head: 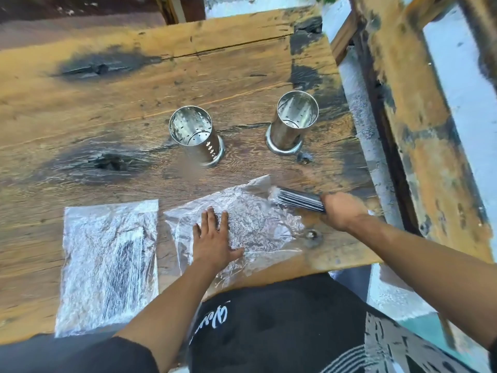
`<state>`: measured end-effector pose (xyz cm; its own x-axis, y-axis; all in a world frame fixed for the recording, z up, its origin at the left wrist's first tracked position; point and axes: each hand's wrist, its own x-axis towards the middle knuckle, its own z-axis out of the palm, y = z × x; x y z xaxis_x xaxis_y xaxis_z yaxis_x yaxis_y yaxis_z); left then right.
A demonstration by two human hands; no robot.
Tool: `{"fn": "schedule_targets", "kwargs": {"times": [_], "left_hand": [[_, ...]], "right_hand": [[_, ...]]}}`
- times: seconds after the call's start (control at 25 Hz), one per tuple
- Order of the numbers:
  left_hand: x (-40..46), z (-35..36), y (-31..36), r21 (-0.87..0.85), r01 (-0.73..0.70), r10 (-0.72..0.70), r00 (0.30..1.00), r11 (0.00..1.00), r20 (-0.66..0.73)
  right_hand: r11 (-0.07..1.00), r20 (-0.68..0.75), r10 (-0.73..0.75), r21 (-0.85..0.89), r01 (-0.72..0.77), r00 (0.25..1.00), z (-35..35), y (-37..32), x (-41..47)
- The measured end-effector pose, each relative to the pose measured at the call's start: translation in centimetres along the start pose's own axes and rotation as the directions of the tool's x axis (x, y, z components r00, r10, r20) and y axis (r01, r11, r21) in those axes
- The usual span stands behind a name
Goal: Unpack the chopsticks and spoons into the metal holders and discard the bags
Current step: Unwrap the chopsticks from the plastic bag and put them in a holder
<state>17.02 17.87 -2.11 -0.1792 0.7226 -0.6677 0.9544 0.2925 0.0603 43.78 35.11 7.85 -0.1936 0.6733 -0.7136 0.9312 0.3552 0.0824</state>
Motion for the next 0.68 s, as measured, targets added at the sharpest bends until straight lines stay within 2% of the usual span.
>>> {"fn": "schedule_targets", "kwargs": {"times": [0.16,0.32,0.48,0.68], "left_hand": [[0.5,-1.2,0.2,0.01,0.013,-0.013,1.0,1.0,0.014],[1.7,-3.0,0.6,-0.001,0.033,-0.032,0.998,0.999,0.048],[2.1,-3.6,0.7,-0.005,0.032,-0.032,0.998,0.999,0.053],[2.2,-3.7,0.5,-0.014,0.021,-0.02,0.998,1.0,0.067]], "right_hand": [[0.997,-0.166,0.07,0.003,-0.071,0.984,-6.1,1.9,-1.3],[0.994,-0.361,0.098,-0.014,-0.11,0.927,-11.8,2.8,-1.1],[0.981,-0.364,0.104,-0.118,-0.156,0.926,-15.6,2.6,0.0],[0.978,-0.379,0.119,-0.117,-0.175,0.918,-18.3,2.5,0.8]]}}
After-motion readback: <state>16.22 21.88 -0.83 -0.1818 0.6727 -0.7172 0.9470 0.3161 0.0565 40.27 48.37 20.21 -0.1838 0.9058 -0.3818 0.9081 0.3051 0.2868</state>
